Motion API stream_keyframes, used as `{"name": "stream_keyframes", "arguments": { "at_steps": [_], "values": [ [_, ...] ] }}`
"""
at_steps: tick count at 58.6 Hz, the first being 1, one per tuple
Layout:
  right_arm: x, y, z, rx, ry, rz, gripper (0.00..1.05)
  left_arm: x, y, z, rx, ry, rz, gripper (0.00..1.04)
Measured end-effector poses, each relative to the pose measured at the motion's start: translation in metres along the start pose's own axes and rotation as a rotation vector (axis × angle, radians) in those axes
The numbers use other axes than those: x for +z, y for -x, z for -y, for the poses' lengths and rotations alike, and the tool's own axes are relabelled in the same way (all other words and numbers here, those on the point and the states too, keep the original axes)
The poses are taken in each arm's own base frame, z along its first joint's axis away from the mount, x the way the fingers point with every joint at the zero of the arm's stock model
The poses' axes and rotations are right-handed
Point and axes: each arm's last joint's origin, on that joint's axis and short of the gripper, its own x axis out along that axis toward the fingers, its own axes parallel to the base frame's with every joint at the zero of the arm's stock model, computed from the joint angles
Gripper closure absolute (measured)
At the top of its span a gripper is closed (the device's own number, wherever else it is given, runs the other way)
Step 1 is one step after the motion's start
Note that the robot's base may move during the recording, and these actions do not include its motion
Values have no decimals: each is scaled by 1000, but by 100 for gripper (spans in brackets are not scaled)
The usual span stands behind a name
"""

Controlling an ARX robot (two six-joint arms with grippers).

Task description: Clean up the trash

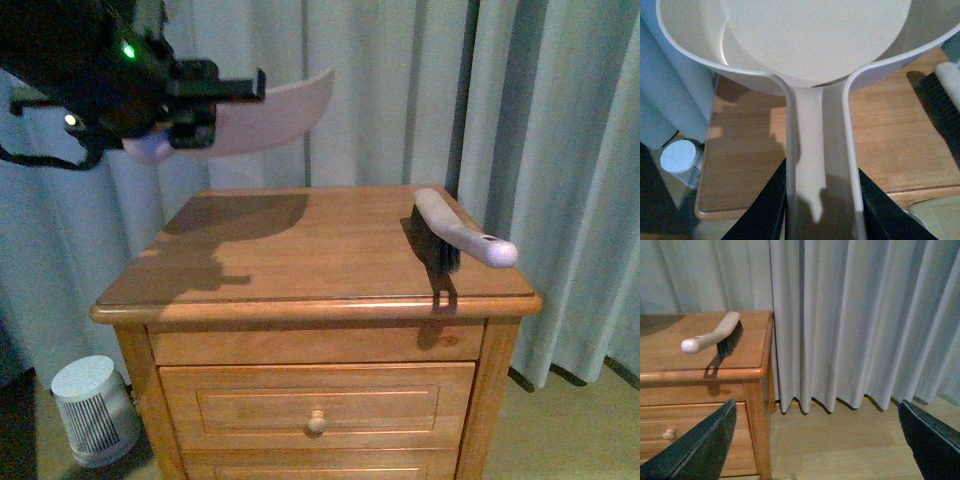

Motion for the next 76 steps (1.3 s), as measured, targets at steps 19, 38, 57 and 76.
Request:
{"name": "stream_keyframes", "arguments": {
  "at_steps": [19, 38, 57, 76],
  "values": [
    [0, 0, 0, 0, 0, 0, 7, -34, 148, -57, -26, -65, 207, 77],
    [0, 0, 0, 0, 0, 0, 7, -82, 230, -61, -60, -33, 228, 77],
    [0, 0, 0, 0, 0, 0, 7, -112, 245, -60, -47, 32, 205, 77],
    [2, -14, -11, -254, 44, -294, 7, -124, 242, -58, -56, 72, 195, 77]
  ]
}}
